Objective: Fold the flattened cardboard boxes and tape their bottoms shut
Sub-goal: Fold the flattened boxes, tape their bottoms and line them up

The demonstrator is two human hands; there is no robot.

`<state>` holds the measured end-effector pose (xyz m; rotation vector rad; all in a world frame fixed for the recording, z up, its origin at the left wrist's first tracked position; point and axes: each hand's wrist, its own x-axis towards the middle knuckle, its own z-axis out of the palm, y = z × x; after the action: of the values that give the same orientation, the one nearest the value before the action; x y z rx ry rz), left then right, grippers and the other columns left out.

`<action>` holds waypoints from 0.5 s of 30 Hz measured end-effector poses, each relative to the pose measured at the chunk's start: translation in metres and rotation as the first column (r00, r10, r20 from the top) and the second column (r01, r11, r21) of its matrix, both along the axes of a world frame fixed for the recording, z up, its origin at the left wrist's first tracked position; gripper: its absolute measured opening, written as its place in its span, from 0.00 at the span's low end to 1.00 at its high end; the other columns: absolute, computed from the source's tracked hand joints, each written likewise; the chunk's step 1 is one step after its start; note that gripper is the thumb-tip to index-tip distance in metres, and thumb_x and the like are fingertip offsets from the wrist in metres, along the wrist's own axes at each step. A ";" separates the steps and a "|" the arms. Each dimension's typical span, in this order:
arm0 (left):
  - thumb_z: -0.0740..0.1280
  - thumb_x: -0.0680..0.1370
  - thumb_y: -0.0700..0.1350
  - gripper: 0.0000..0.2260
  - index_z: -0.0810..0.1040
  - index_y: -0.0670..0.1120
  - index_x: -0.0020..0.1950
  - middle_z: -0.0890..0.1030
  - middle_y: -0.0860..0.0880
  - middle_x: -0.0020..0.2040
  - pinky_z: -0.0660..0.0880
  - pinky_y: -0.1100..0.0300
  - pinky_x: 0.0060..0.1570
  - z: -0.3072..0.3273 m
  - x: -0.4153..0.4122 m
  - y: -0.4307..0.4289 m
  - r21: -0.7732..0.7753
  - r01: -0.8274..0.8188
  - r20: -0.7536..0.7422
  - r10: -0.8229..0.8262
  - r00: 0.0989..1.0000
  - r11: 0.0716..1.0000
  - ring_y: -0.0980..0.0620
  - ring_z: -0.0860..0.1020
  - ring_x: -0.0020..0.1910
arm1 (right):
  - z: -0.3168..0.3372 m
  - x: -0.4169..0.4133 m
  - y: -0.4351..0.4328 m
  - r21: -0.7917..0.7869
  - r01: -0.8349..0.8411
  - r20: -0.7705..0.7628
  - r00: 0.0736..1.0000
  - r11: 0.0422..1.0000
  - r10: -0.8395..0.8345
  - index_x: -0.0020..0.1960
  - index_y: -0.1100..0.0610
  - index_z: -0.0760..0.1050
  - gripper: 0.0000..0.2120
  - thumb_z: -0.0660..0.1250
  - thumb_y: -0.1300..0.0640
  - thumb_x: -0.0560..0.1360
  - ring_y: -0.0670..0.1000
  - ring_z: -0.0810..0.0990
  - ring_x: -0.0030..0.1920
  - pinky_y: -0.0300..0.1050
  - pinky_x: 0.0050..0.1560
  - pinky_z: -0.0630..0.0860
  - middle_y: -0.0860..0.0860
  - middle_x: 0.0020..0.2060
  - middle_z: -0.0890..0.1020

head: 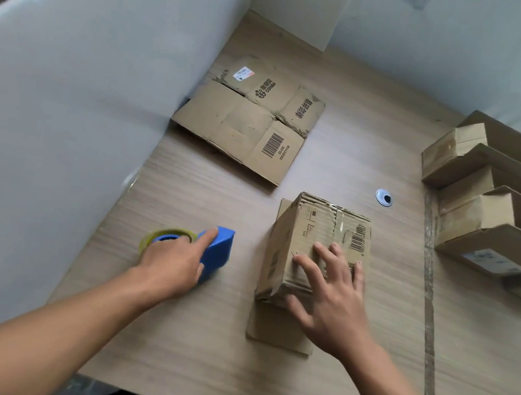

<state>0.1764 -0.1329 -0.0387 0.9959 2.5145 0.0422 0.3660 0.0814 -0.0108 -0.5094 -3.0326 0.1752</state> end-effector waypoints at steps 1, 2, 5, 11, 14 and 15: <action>0.59 0.82 0.51 0.31 0.46 0.55 0.81 0.75 0.44 0.62 0.72 0.52 0.52 -0.011 0.000 -0.004 0.003 -0.002 -0.024 0.002 1.000 1.000 0.42 0.77 0.56 | -0.002 0.000 -0.003 -0.002 0.012 -0.014 1.000 1.000 -0.012 0.68 0.43 0.68 0.28 0.60 0.35 0.70 0.60 0.62 0.76 0.73 0.70 0.57 0.52 0.70 0.68; 0.58 0.82 0.50 0.32 0.43 0.55 0.81 0.74 0.44 0.61 0.72 0.51 0.53 -0.021 0.002 -0.008 0.024 -0.005 -0.045 0.006 0.999 1.000 0.42 0.76 0.55 | -0.003 -0.001 -0.004 -0.008 0.026 -0.025 0.999 1.000 -0.026 0.67 0.43 0.68 0.27 0.61 0.35 0.70 0.60 0.62 0.76 0.73 0.70 0.56 0.52 0.70 0.68; 0.63 0.80 0.48 0.36 0.43 0.56 0.81 0.74 0.45 0.54 0.72 0.50 0.48 -0.045 0.011 -0.017 0.143 -0.022 -0.064 0.032 0.997 0.990 0.43 0.76 0.49 | -0.005 -0.003 -0.005 -0.020 0.058 -0.026 0.998 0.998 -0.059 0.66 0.42 0.68 0.27 0.61 0.34 0.70 0.57 0.59 0.77 0.71 0.72 0.54 0.50 0.71 0.67; 0.73 0.72 0.47 0.41 0.55 0.53 0.81 0.76 0.44 0.45 0.75 0.49 0.40 -0.062 0.022 -0.017 0.217 0.010 -0.164 0.026 0.986 0.976 0.42 0.77 0.40 | -0.005 -0.001 0.002 -0.079 0.063 -0.029 0.997 0.995 -0.065 0.66 0.39 0.65 0.26 0.57 0.30 0.71 0.55 0.57 0.78 0.69 0.73 0.51 0.49 0.73 0.65; 0.72 0.72 0.49 0.37 0.61 0.52 0.79 0.76 0.41 0.57 0.77 0.47 0.49 -0.049 0.022 -0.011 0.205 -0.014 -0.190 0.054 0.980 0.979 0.39 0.77 0.51 | -0.004 -0.001 0.002 -0.106 0.066 -0.044 0.996 0.992 -0.071 0.66 0.38 0.65 0.26 0.58 0.30 0.71 0.55 0.57 0.78 0.68 0.74 0.51 0.48 0.73 0.66; 0.75 0.69 0.48 0.33 0.71 0.49 0.73 0.77 0.39 0.58 0.78 0.46 0.49 -0.042 0.025 -0.010 0.285 0.000 -0.222 0.066 0.973 0.958 0.38 0.77 0.52 | -0.003 -0.001 0.001 -0.117 0.071 -0.047 0.996 0.991 -0.077 0.66 0.37 0.65 0.26 0.58 0.30 0.70 0.54 0.57 0.78 0.68 0.74 0.51 0.48 0.73 0.66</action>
<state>0.2010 -0.1432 -0.0807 1.1250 2.7929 0.3246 0.3654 0.0826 -0.0141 -0.6141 -2.9605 0.3550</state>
